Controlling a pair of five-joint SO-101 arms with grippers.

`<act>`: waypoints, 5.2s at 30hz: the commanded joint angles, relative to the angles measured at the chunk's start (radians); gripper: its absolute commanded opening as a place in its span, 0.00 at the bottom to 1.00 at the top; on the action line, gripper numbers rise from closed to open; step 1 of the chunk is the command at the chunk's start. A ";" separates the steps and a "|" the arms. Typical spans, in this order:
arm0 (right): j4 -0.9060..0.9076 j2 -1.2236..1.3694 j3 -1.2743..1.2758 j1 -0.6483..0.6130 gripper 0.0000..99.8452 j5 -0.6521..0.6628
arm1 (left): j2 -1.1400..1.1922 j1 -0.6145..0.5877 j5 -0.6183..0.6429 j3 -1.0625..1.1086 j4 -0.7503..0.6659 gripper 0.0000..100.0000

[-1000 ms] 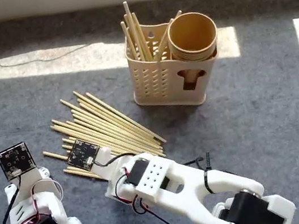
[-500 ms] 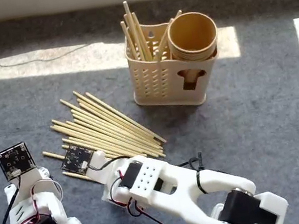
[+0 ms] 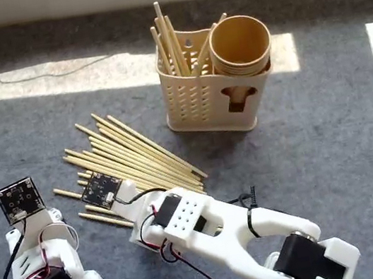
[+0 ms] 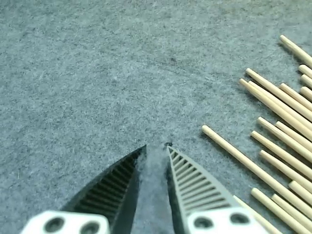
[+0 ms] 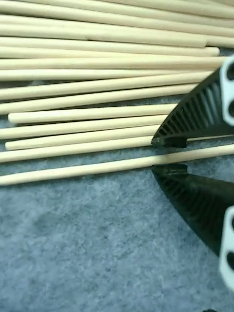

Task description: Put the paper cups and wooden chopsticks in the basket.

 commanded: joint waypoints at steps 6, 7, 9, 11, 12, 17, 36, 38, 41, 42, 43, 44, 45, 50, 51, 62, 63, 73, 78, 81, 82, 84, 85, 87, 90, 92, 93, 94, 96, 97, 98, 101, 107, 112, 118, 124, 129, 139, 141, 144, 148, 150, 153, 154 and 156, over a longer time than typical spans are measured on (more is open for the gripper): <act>-0.016 0.022 -0.028 0.016 0.07 0.015 | -0.008 -0.007 -0.003 0.002 -0.020 0.07; -0.016 0.047 -0.030 0.013 0.07 0.017 | -0.008 -0.007 -0.003 0.002 -0.020 0.07; -0.015 0.101 -0.036 -0.004 0.07 0.017 | -0.008 -0.007 -0.003 0.002 -0.020 0.07; 0.001 0.127 -0.038 -0.010 0.07 0.017 | -0.008 -0.007 -0.003 0.002 -0.020 0.07; 0.025 0.128 -0.039 -0.010 0.07 0.017 | -0.008 -0.007 -0.003 0.002 -0.020 0.07; 0.056 0.127 -0.041 -0.004 0.05 0.017 | -0.008 -0.007 -0.003 0.002 -0.020 0.07; 0.314 -0.173 -0.102 0.165 0.01 0.087 | -0.008 -0.007 -0.003 0.002 -0.021 0.07; 0.314 -0.234 -0.090 0.186 0.01 0.086 | -0.008 -0.007 -0.003 0.002 -0.021 0.07; 0.314 -0.328 -0.079 0.217 0.01 0.044 | -0.008 -0.007 -0.003 0.002 -0.021 0.07; 0.314 -0.360 -0.079 0.229 0.01 0.009 | -0.008 -0.007 -0.003 0.002 -0.021 0.07; 0.314 -0.392 -0.079 0.239 0.01 -0.026 | -0.008 -0.007 -0.003 0.002 -0.021 0.07; 0.314 -0.423 -0.079 0.248 0.01 -0.058 | -0.008 -0.007 -0.003 0.002 -0.021 0.07; 0.314 -0.453 -0.079 0.259 0.01 -0.086 | -0.008 -0.007 -0.003 0.002 -0.021 0.07; 0.311 -0.618 -0.084 0.314 0.01 -0.169 | -0.008 -0.007 -0.003 0.002 -0.021 0.07; 0.305 -0.650 -0.087 0.331 0.01 -0.175 | -0.008 -0.007 -0.003 0.002 -0.021 0.07; -0.071 -0.869 -0.081 0.519 0.01 -0.258 | -0.008 -0.007 -0.003 0.004 -0.021 0.07; -0.105 -0.869 -0.081 0.529 0.01 -0.258 | -0.008 -0.007 -0.003 0.004 -0.021 0.07; -0.440 -0.865 -0.077 0.567 0.01 -0.253 | -0.008 -0.007 -0.003 0.004 -0.021 0.07; -0.587 -0.796 -0.079 0.582 0.01 -0.253 | -0.008 -0.007 -0.003 0.004 -0.021 0.07; -0.699 -0.711 -0.082 0.627 0.01 -0.253 | -0.008 -0.007 -0.003 0.004 -0.021 0.07; -0.734 -0.682 -0.084 0.645 0.01 -0.253 | -0.008 -0.007 -0.003 0.004 -0.021 0.07; -0.789 -0.624 -0.087 0.673 0.01 -0.253 | -0.008 -0.007 -0.003 0.004 -0.021 0.07; -0.809 -0.596 -0.087 0.682 0.01 -0.253 | -0.008 -0.007 -0.003 0.004 -0.021 0.07; -0.832 -0.544 -0.087 0.693 0.01 -0.253 | -0.008 -0.007 -0.003 0.004 -0.021 0.07; -0.834 -0.481 -0.087 0.693 0.01 -0.252 | -0.008 -0.007 -0.003 0.004 -0.021 0.07; -0.834 -0.449 -0.087 0.693 0.01 -0.252 | -0.008 -0.007 -0.003 0.004 -0.021 0.07; -0.834 -0.433 -0.087 0.693 0.01 -0.252 | -0.008 -0.007 -0.003 0.004 -0.021 0.07; -0.834 -0.420 -0.088 0.693 0.01 -0.252 | -0.008 -0.007 -0.003 0.004 -0.021 0.07; -0.834 -0.397 -0.088 0.693 0.01 -0.252 | -0.008 -0.007 -0.003 0.004 -0.021 0.07; -0.834 -0.386 -0.088 0.693 0.01 -0.252 | -0.008 -0.007 -0.003 0.004 -0.021 0.07; -0.834 -0.375 -0.088 0.693 0.01 -0.252 | -0.008 -0.007 -0.003 0.004 -0.021 0.07; -0.835 -0.352 -0.088 0.694 0.01 -0.252 | -0.008 -0.007 -0.003 0.004 -0.021 0.07; -0.978 -0.352 -0.088 0.720 0.01 -0.252 | -0.008 -0.007 -0.003 0.004 -0.021 0.07; -1.003 -0.351 -0.090 0.725 0.01 -0.252 | -0.008 -0.007 -0.003 0.004 -0.021 0.07; -1.003 -0.305 -0.088 0.725 0.01 -0.252 | -0.008 -0.007 -0.003 0.004 -0.021 0.07; -1.003 -0.232 -0.087 0.725 0.01 -0.252 | -0.008 -0.007 -0.003 0.004 -0.021 0.07; -1.003 -0.234 -0.082 0.725 0.01 -0.252 | -0.008 -0.007 -0.003 0.004 -0.021 0.07; -0.992 -0.298 -0.039 0.708 0.17 -0.252 | -0.008 -0.007 -0.003 0.004 -0.021 0.07; -0.992 -0.355 -0.010 0.699 0.17 -0.252 | -0.008 -0.007 -0.003 0.004 -0.021 0.07; -0.981 -0.455 0.036 0.679 0.17 -0.245 | -0.008 -0.007 -0.003 0.005 -0.021 0.07; -0.843 -0.598 0.087 0.619 0.09 -0.160 | -0.008 -0.007 -0.003 0.005 -0.021 0.07; -0.773 -0.673 0.104 0.593 0.06 -0.135 | -0.008 -0.007 -0.003 0.005 -0.021 0.07; -0.665 -0.783 0.139 0.568 0.03 -0.127 | -0.008 -0.007 -0.003 0.005 -0.021 0.07; -0.630 -0.817 0.151 0.559 0.03 -0.129 | -0.008 -0.007 -0.003 0.005 -0.021 0.07; -0.558 -0.877 0.182 0.542 0.03 -0.130 | -0.008 -0.007 -0.003 0.005 -0.021 0.07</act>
